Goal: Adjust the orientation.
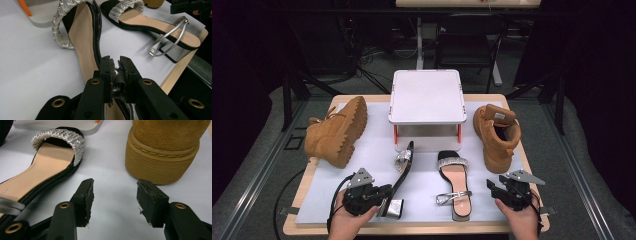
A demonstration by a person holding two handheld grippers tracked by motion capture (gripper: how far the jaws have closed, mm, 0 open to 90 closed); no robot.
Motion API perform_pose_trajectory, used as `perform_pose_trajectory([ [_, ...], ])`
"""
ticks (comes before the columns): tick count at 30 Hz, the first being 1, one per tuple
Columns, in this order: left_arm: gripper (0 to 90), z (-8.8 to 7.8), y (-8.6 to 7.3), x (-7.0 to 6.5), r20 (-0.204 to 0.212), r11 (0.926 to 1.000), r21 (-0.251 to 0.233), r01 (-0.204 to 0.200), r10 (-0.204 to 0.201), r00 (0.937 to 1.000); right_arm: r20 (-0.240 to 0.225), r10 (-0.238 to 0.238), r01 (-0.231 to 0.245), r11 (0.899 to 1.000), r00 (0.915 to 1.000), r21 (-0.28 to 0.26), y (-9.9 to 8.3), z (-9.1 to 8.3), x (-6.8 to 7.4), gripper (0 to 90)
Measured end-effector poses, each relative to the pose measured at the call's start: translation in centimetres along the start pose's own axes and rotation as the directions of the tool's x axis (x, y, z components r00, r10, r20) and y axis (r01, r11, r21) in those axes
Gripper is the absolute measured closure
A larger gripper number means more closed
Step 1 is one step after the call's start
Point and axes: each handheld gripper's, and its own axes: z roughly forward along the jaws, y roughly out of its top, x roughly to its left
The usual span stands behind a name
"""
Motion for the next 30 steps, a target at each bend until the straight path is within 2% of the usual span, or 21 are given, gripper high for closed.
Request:
perform_pose_trajectory([
  [10, 81.5, 0.9, 0.7, -0.8, 0.018, 0.9999, -0.001, -0.011, 0.011, 0.9998, -0.001, 0.011, -0.011, 1.0, 0.9999, -0.002, 0.0, -0.1, -0.2, 47.4],
  [12, 81.5, 1.4, 1.0, -1.1, 0.034, 1.0, -0.001, -0.002, 0.002, 0.9994, 0.002, 0.014, -0.014, 1.0, 0.9999, 0.0, 0.0, -0.1, -0.3, 47.4],
  [16, 81.5, 2.2, 1.3, -1.6, 0.05, 1.0, 0.009, -0.001, 0.001, 0.9987, 0.001, 0.018, -0.018, 1.0, 0.9998, -0.005, 0.0, -0.2, -0.4, 47.3],
  [18, 81.5, 2.6, 1.4, -1.8, 0.057, 0.9997, 0.019, -0.016, 0.015, 0.9982, 0.002, 0.019, -0.019, 1.0, 0.9998, -0.005, 0.0, -0.2, -0.5, 47.3],
  [21, 81.5, 3.2, 1.6, -2.1, 0.064, 0.9996, 0.027, -0.012, 0.01, 0.9979, -0.002, 0.024, -0.024, 1.0, 0.9997, -0.009, 0.0, -0.2, -0.6, 47.3],
  [26, 81.6, 4.1, 1.6, -2.6, 0.074, 0.9986, 0.044, -0.029, 0.026, 0.9969, -0.005, 0.023, -0.023, 1.0, 0.9997, -0.008, 0.0, -0.3, -0.6, 47.3],
  [30, 81.6, 4.7, 1.5, -2.8, 0.083, 0.9984, 0.051, -0.026, 0.022, 0.9963, -0.003, 0.025, -0.025, 1.0, 0.9997, -0.006, 0.0, -0.3, -0.6, 47.3],
])
